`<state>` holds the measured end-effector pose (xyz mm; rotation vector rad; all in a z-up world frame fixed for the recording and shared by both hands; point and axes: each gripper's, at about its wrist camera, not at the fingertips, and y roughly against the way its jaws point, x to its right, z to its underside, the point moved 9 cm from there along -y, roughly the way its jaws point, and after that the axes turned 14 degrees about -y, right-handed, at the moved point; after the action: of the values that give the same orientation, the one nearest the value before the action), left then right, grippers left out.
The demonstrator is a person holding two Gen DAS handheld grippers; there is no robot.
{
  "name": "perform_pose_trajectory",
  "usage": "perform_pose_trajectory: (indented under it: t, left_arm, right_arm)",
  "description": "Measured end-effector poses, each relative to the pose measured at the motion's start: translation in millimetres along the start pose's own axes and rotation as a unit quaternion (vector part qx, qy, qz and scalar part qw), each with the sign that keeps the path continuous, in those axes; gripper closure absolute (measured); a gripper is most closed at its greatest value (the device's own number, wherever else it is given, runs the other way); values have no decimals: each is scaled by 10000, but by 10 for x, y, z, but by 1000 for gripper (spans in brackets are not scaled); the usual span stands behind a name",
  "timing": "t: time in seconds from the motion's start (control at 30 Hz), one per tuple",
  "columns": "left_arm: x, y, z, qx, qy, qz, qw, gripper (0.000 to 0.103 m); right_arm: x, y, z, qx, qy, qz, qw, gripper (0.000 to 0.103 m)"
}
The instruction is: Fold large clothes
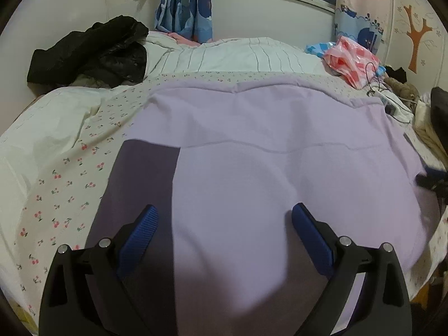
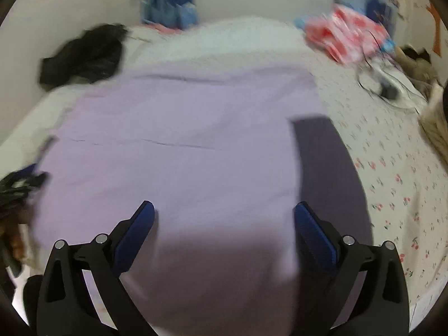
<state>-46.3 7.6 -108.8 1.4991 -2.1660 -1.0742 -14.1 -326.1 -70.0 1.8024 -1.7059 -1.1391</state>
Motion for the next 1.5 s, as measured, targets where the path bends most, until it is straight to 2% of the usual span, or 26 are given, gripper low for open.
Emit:
perform_pose_trajectory:
  t: [0.07,0.13,0.17,0.27,0.37,0.43,0.47,0.5,0.6,0.67,0.73,0.77,0.8,0.87,0.9,0.97,1.0,1.07,1.1,1.17,1.2,1.23,1.3,1.37,1.43,1.5]
  left_arm:
    - [5,43,46,3,-5,-10,10000,10]
    - [17,91,94,6,-31,-16,10000,10]
    - [23,118,115,2,-40,-4,10000,10]
    - [26,215,161,4,-115,-69,9999,10]
    - [31,301,228,5,-260,-164,9995,10]
    - [29,326,263,-8,-298,-179,9994,10]
    - [23,333,278,-18,-296,-181,9994,10]
    - [21,338,303,-38,-281,-173,9994,10]
    - [11,346,351,-88,-264,-154,9995,10]
    - [17,364,389,-148,-287,-103,9994,10]
    - [5,404,427,-135,-263,-2,9996,10]
    - [-29,426,457,-131,-158,113,9997,10]
    - [-72,442,476,-119,-64,144,9998,10]
    - [-156,499,493,-56,107,176,9998,10]
    - [-186,521,499,-39,176,206,9996,10]
    - [-233,533,529,-60,341,370,9987,10]
    - [-275,546,556,-50,572,640,9963,10]
    - [-395,596,599,18,1148,1126,9870,10]
    - [-497,649,631,89,1581,1418,9771,10]
    - [-655,717,702,191,2263,1935,9544,10]
    - [-784,750,764,223,2736,2208,9359,10]
    - [-849,768,798,246,2953,2314,9266,10]
    - [-965,810,877,314,3286,2463,9112,10]
    - [-967,828,933,317,3436,2539,9036,10]
    - [-910,825,961,268,3475,2560,9017,9]
    - [-810,792,996,199,3507,2670,8974,9]
  right_arm:
    - [-178,-21,156,-165,299,-112,9994,6]
    - [-225,-247,366,-467,623,203,9968,6]
    - [-226,-289,395,-402,722,269,9962,6]
    - [-230,-246,332,-516,472,258,9972,6]
    - [-374,-94,311,-594,453,21,9972,6]
    - [-628,77,344,-402,764,-329,9957,6]
    - [-756,131,444,-338,938,-357,9944,6]
    - [-836,120,470,-347,1155,-334,9921,6]
    - [-918,-254,709,-969,1680,116,9809,6]
    - [-933,-292,685,-982,1715,201,9801,6]
    - [-1021,-162,573,-918,1483,-51,9847,6]
    - [-1144,-47,507,-712,1513,-342,9853,6]
    - [-1273,39,492,-573,1709,-522,9822,6]
    - [-1533,130,560,-413,2456,-588,9667,6]
    - [-1630,77,652,-457,2862,-491,9558,6]
    - [-1601,-176,843,-806,3281,10,9412,6]
    - [-1549,-293,933,-982,3323,144,9379,6]
    - [-1520,-327,938,-1040,3150,46,9434,6]
    - [-1530,-265,896,-1012,3076,53,9461,6]
    - [-1650,-55,826,-785,3003,-396,9498,6]
    - [-1745,48,826,-645,3129,-609,9456,6]
    - [-1809,96,837,-537,3314,-633,9398,6]
    - [-1987,84,904,-425,3932,-539,9169,6]
    - [-2112,-61,979,-493,4207,-429,9048,6]
    - [-2136,-239,1025,-502,4351,-73,8989,6]
    - [-2100,-373,942,-388,4278,232,9027,6]
